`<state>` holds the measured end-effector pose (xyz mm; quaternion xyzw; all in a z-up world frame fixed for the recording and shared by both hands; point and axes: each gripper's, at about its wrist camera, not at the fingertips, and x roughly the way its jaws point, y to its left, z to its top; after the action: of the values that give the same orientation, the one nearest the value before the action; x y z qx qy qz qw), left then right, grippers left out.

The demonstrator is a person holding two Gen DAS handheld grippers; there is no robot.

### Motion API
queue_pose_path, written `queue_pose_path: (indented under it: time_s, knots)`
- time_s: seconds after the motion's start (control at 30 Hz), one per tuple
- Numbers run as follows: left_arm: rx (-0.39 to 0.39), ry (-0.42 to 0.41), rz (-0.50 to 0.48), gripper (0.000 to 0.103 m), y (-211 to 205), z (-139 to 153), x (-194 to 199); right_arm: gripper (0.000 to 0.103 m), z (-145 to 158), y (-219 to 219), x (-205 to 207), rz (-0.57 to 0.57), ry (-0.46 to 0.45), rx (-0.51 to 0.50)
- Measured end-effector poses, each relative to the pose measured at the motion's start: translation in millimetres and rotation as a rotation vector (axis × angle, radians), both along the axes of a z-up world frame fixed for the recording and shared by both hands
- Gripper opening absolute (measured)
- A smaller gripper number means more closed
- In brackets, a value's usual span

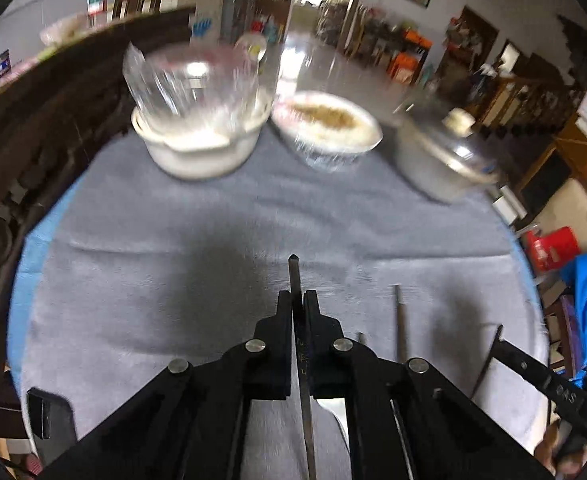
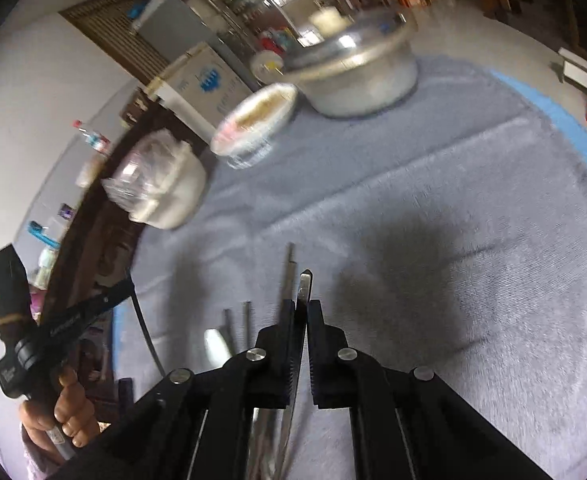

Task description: Organize utensils

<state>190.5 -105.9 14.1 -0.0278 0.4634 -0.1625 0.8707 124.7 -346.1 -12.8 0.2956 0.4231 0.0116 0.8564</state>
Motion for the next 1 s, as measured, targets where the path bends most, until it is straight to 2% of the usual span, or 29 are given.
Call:
queue_pose_path:
  time_s: [0.17,0.37,0.57,0.73,0.83,0.9,0.93,0.97,1.0]
  knots:
    - [-0.046,-0.136,-0.031,0.005,14.1,47.4,-59.2,0.006,48.0,18.9,-40.4,0.001,-0.147,-0.062]
    - [-0.099,-0.252,-0.050,0.005,31.2,80.4,-133.6,0.006,85.9,49.7,-94.5,0.005,-0.273,-0.129]
    - [-0.125,-0.339,-0.047,0.005,45.4,109.0,-181.3,0.003,122.1,79.3,-136.3,-0.014,-0.380,-0.249]
    - [-0.141,-0.397,-0.047,0.005,52.3,136.6,-203.1,0.003,163.4,95.2,-165.9,-0.010,-0.464,-0.306]
    - [-0.153,-0.422,-0.045,0.005,55.9,150.1,-216.2,0.003,176.6,96.5,-173.9,-0.007,-0.462,-0.327]
    - [-0.168,-0.430,-0.045,0.005,58.9,154.7,-223.2,0.003,173.8,84.8,-171.6,-0.009,-0.429,-0.266]
    - [-0.172,-0.435,-0.046,0.005,59.8,156.0,-225.6,0.004,165.1,70.9,-166.5,-0.025,-0.373,-0.206]
    - [-0.174,-0.437,-0.046,0.005,60.4,156.4,-227.1,0.007,157.0,61.3,-160.9,-0.036,-0.320,-0.175]
    - [-0.177,-0.441,-0.048,0.005,62.2,156.3,-229.5,0.023,145.9,51.1,-153.0,-0.044,-0.255,-0.142]
